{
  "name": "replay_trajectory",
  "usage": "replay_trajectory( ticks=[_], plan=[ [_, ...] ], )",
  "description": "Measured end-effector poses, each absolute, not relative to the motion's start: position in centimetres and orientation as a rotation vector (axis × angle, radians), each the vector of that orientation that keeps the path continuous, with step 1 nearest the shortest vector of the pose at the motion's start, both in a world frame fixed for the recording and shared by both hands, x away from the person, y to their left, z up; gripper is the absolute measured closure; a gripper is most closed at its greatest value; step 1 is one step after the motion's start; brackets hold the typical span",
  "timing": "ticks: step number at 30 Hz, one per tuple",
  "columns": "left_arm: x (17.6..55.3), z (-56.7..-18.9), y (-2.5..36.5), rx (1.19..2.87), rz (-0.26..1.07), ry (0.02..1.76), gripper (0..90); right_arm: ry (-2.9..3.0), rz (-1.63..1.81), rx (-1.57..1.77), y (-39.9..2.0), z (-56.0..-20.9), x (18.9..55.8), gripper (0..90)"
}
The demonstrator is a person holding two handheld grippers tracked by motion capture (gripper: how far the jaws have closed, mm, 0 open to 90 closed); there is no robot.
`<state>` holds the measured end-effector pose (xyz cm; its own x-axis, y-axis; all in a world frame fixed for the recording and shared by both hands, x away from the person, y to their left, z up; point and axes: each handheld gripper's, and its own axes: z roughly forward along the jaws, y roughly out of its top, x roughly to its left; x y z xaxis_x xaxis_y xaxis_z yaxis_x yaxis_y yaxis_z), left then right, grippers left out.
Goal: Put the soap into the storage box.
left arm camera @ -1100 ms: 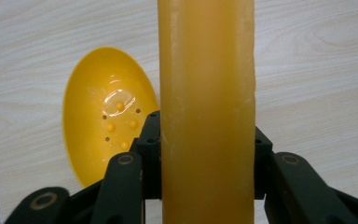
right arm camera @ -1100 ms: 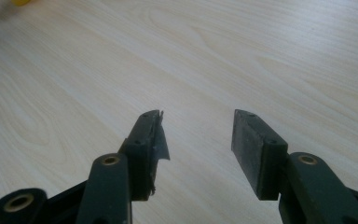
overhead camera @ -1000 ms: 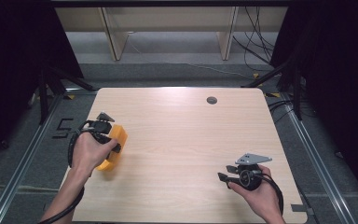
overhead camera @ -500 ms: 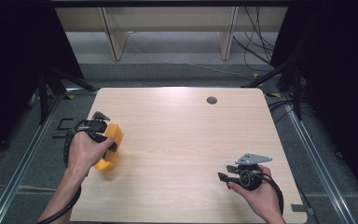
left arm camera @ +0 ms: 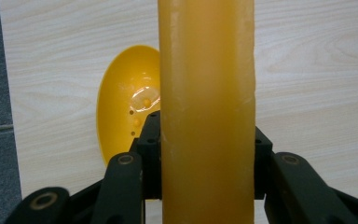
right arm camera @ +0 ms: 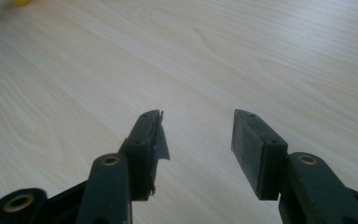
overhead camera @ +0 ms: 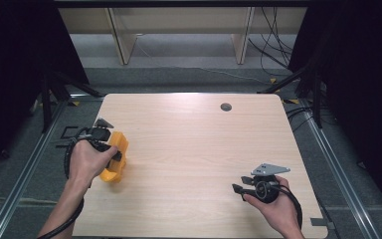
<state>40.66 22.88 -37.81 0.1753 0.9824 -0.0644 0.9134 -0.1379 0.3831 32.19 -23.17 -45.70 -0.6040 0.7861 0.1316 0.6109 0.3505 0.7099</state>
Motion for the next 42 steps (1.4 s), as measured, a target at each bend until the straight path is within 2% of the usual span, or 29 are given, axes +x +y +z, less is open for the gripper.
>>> replay_trajectory(
  ticks=[20, 42],
  plan=[
    [40.8, -37.7, 24.2, 2.080, 0.301, 1.864, 60.5, 2.382, 1.104, 1.264, -23.1, -45.7, 32.2, 52.8],
    [41.6, -41.3, 24.9, 2.107, 0.315, 1.908, 60.5, 2.382, 1.107, 1.228, -23.2, -45.9, 32.3, 52.8]
  ],
)
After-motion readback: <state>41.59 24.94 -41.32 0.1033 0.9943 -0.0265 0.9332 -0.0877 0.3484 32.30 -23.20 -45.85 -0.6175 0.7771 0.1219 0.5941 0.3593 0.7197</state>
